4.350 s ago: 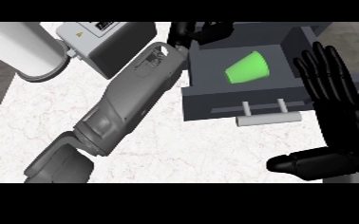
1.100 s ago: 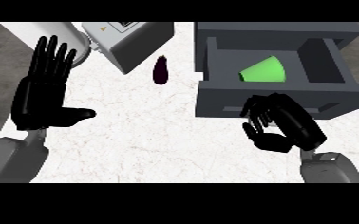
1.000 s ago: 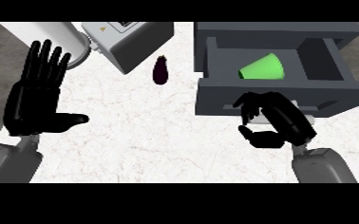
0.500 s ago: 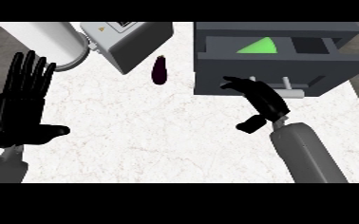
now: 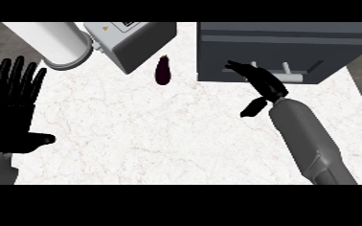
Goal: Pick up the cup, place it into the drawer and close the drawer
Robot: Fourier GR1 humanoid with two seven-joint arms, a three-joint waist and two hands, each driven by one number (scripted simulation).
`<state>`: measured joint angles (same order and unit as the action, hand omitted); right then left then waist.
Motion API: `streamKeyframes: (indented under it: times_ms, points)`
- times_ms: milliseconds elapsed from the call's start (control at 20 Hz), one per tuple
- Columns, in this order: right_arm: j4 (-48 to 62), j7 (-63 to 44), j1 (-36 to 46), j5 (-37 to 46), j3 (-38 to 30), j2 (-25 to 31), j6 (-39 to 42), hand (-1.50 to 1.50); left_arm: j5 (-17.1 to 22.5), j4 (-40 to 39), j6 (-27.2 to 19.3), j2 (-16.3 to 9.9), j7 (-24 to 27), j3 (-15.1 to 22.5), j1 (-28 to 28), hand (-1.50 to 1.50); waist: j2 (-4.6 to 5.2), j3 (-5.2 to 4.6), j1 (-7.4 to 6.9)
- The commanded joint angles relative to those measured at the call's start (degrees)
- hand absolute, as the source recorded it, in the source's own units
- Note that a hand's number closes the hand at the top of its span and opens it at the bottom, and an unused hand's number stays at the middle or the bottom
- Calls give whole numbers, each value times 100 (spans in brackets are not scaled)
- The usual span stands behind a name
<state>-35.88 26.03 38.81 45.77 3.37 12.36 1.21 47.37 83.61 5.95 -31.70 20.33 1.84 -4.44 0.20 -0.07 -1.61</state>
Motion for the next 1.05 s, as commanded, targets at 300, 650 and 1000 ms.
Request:
streamKeyframes:
  times_ms: [300,650,1000]
  points:
    - [2155,503,1506,56,-508,363,15,-150,-72,-128,319,141,-123,-61,-103,-150,106,20,-182]
    - [2519,653,1898,-48,-726,717,166,-150,-360,-363,332,284,46,33,-253,-150,178,23,-270]
    - [2705,804,1841,4,-722,701,-10,-150,-513,-273,164,331,2,52,-328,-150,167,28,-300]
